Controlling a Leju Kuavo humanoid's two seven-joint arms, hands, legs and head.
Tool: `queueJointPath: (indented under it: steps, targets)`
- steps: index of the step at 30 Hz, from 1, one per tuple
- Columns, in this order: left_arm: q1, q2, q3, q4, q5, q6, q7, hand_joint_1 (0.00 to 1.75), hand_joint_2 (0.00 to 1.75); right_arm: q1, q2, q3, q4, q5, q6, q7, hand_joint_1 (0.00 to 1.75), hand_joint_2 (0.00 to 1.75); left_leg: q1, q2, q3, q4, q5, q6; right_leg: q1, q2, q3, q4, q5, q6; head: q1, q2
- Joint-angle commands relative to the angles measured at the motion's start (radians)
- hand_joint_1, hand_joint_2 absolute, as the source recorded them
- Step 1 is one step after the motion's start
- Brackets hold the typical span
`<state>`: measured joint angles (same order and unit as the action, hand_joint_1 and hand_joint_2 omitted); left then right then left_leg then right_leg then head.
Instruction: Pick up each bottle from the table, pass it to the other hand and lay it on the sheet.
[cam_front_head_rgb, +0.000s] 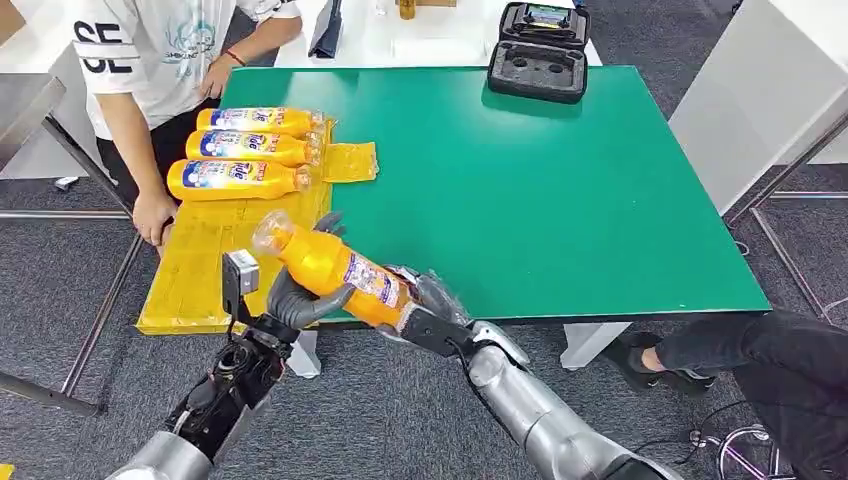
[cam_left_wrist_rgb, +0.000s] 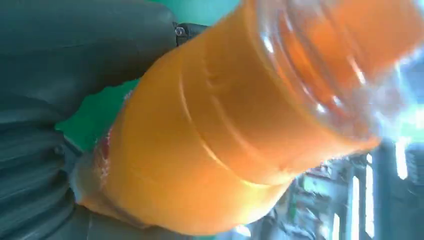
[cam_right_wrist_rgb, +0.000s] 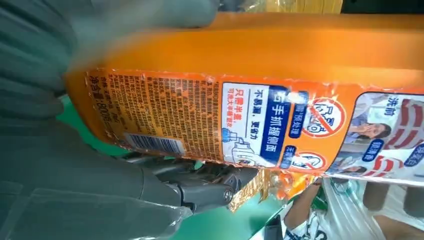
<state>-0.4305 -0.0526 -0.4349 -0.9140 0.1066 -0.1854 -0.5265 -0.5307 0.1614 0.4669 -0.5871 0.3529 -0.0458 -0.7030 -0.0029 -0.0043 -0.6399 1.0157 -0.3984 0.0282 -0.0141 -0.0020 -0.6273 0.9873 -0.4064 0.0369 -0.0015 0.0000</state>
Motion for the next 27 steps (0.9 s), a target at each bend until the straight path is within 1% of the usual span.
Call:
queueJointPath:
  steps: [1,2,3,4,5,6,7,8,10,11,12,13,14,15,16,17,18,19,20,21,22,23,26,27]
  targets:
    - [-0.011,0.015,-0.013,0.055,0.127,-0.199,0.021,1.75,1.75,-0.062,0.009,0.019,0.093,0.002,0.011,0.005,1.61,1.75,0.001,0.002,0.005,0.000,-0.002,-0.001,0.001,0.002,0.004,0.000,-0.002,-0.001,0.000,0.000]
    - [-0.009,0.016,-0.015,0.053,0.130,-0.203,0.020,1.75,1.75,-0.062,0.010,0.020,0.095,0.002,0.009,0.005,1.62,1.75,0.001,0.002,0.007,0.000,-0.003,-0.002,0.001,0.002,0.007,0.000,-0.002,-0.002,0.000,0.000]
    - [-0.010,0.020,-0.023,0.056,0.169,-0.276,0.031,1.75,1.75,-0.067,0.011,0.025,0.099,0.002,0.017,0.005,1.59,1.75,0.001,0.002,0.007,0.000,-0.003,-0.002,0.001,0.001,0.006,-0.001,-0.002,-0.002,0.000,0.000]
    - [-0.009,0.021,-0.027,0.056,0.175,-0.286,0.037,1.75,1.75,-0.070,0.013,0.026,0.106,0.005,0.016,0.005,1.57,1.75,0.001,0.002,0.007,0.000,-0.003,-0.002,0.001,0.002,0.007,0.000,-0.002,-0.002,0.000,0.000]
    - [-0.008,0.020,-0.029,0.058,0.183,-0.302,0.041,1.75,1.75,-0.073,0.014,0.027,0.109,0.005,0.017,0.005,1.62,1.75,0.001,0.002,0.008,0.000,-0.004,-0.002,0.002,0.001,0.008,-0.001,-0.003,-0.002,0.000,0.000]
    - [-0.007,0.021,-0.030,0.059,0.190,-0.308,0.048,1.75,1.75,-0.074,0.015,0.027,0.111,0.005,0.018,0.005,1.59,1.75,0.001,0.001,0.004,0.000,-0.002,-0.002,0.001,0.000,0.004,0.000,-0.002,-0.001,0.000,0.000]
    - [-0.006,0.022,-0.031,0.060,0.191,-0.308,0.048,1.75,1.75,-0.076,0.016,0.027,0.113,0.005,0.019,0.005,1.59,1.75,0.001,0.000,0.006,0.000,-0.003,-0.002,0.001,0.000,0.006,0.000,-0.003,-0.002,0.000,0.000]
    - [-0.006,0.024,-0.036,0.059,0.183,-0.290,0.048,1.75,1.75,-0.076,0.016,0.026,0.115,0.004,0.017,0.005,1.59,1.75,0.000,0.001,0.004,0.000,-0.001,-0.001,0.000,0.000,0.003,0.000,-0.001,-0.001,0.000,0.000]
    - [-0.005,0.026,-0.041,0.057,0.172,-0.271,0.047,1.75,1.75,-0.077,0.016,0.026,0.119,0.003,0.017,0.005,1.59,1.75,0.001,0.002,0.008,0.000,-0.003,-0.002,0.001,0.001,0.007,-0.001,-0.003,-0.002,0.000,0.000]
    - [-0.005,0.028,-0.046,0.051,0.151,-0.249,0.042,1.75,1.75,-0.075,0.015,0.025,0.118,0.003,0.017,0.005,1.59,1.75,0.001,0.001,0.004,0.000,-0.002,-0.001,0.001,0.000,0.004,0.000,-0.002,-0.001,0.000,0.000]
    - [-0.006,0.028,-0.053,0.044,0.111,-0.202,0.034,1.75,1.75,-0.071,0.013,0.022,0.117,0.002,0.015,0.005,1.57,1.75,0.001,0.000,0.006,0.000,-0.003,-0.002,0.001,0.000,0.006,-0.001,-0.002,-0.001,0.000,0.000]
    - [-0.007,0.025,-0.050,0.042,0.111,-0.198,0.034,1.75,1.75,-0.067,0.011,0.023,0.113,0.003,0.014,0.005,1.57,1.75,0.001,0.000,0.004,0.000,-0.002,-0.001,0.001,0.000,0.004,0.000,-0.002,-0.001,0.000,0.000]
    - [-0.006,0.027,-0.055,0.036,0.089,-0.175,0.034,1.75,1.75,-0.065,0.011,0.021,0.112,0.003,0.014,0.005,1.59,1.75,0.001,0.000,0.006,0.000,-0.003,-0.001,0.001,0.000,0.006,-0.001,-0.002,-0.001,0.000,0.000]
    - [-0.004,0.025,-0.052,0.035,0.086,-0.167,0.034,1.75,1.75,-0.063,0.010,0.020,0.111,0.002,0.012,0.005,1.54,1.75,0.001,0.000,0.007,0.000,-0.003,-0.002,0.001,0.000,0.008,0.000,-0.003,-0.002,0.000,0.000]
    - [-0.002,0.025,-0.053,0.031,0.068,-0.141,0.034,1.75,1.75,-0.060,0.010,0.017,0.107,0.001,0.010,0.005,1.55,1.75,0.001,0.000,0.005,0.000,-0.002,-0.001,0.001,0.000,0.005,0.000,-0.002,-0.001,0.000,0.000]
    - [0.001,0.024,-0.051,0.028,0.064,-0.132,0.033,1.75,1.75,-0.056,0.009,0.014,0.102,-0.002,0.010,0.005,1.52,1.75,0.001,0.000,0.006,0.000,-0.003,-0.002,0.001,0.000,0.007,0.000,-0.003,-0.002,0.000,0.000]
    - [0.004,0.022,-0.043,0.026,0.065,-0.126,0.033,1.75,1.75,-0.051,0.007,0.013,0.091,-0.006,0.012,0.005,0.73,1.75,0.000,0.000,0.004,0.000,-0.002,-0.001,0.001,0.000,0.004,0.000,-0.002,-0.001,0.000,0.000]
    - [0.007,0.022,-0.039,0.024,0.059,-0.115,0.033,1.75,1.75,-0.049,0.006,0.010,0.086,-0.012,0.013,0.005,0.40,1.75,0.001,0.000,0.006,0.000,-0.003,-0.002,0.001,0.000,0.006,0.000,-0.003,-0.002,0.000,0.000]
    - [0.008,0.023,-0.038,0.022,0.054,-0.110,0.032,1.75,1.75,-0.047,0.009,0.003,0.079,-0.019,0.010,0.005,0.00,1.75,0.000,0.000,0.004,-0.001,-0.002,-0.001,0.000,0.000,0.004,0.000,-0.002,-0.001,0.000,0.000]
    - [0.010,0.023,-0.033,0.019,0.051,-0.105,0.033,1.75,1.75,-0.040,0.006,0.004,0.061,-0.030,0.024,0.005,0.00,1.75,0.001,0.000,0.006,0.000,-0.003,-0.002,0.001,0.000,0.006,0.000,-0.003,-0.002,0.000,0.000]
    - [0.012,0.022,-0.027,0.018,0.047,-0.100,0.035,1.75,1.75,-0.034,0.001,0.011,0.039,-0.039,0.020,0.005,0.00,1.75,0.000,0.000,0.004,-0.001,-0.002,-0.001,0.000,0.000,0.004,0.000,-0.002,-0.001,0.000,0.000]
    - [0.012,0.023,-0.026,0.017,0.045,-0.100,0.034,1.75,1.75,-0.032,0.000,0.009,0.031,-0.048,0.021,0.005,0.00,0.00,0.001,0.000,0.006,0.000,-0.003,-0.002,0.001,0.000,0.006,0.000,-0.003,-0.002,0.000,0.000]
    - [0.013,0.025,-0.023,0.015,0.043,-0.100,0.034,1.75,1.75,-0.029,-0.002,0.011,0.010,-0.063,0.019,0.005,0.00,0.00,0.001,0.001,0.004,-0.001,-0.002,-0.001,0.001,0.000,0.004,-0.001,-0.001,-0.001,0.000,0.000]
    - [0.014,0.025,-0.020,0.013,0.041,-0.098,0.033,1.75,1.75,-0.028,-0.002,0.010,0.004,-0.073,0.017,0.005,0.00,0.00,0.001,0.001,0.006,0.000,-0.003,-0.002,0.001,0.001,0.006,0.000,-0.003,-0.002,0.000,0.000]
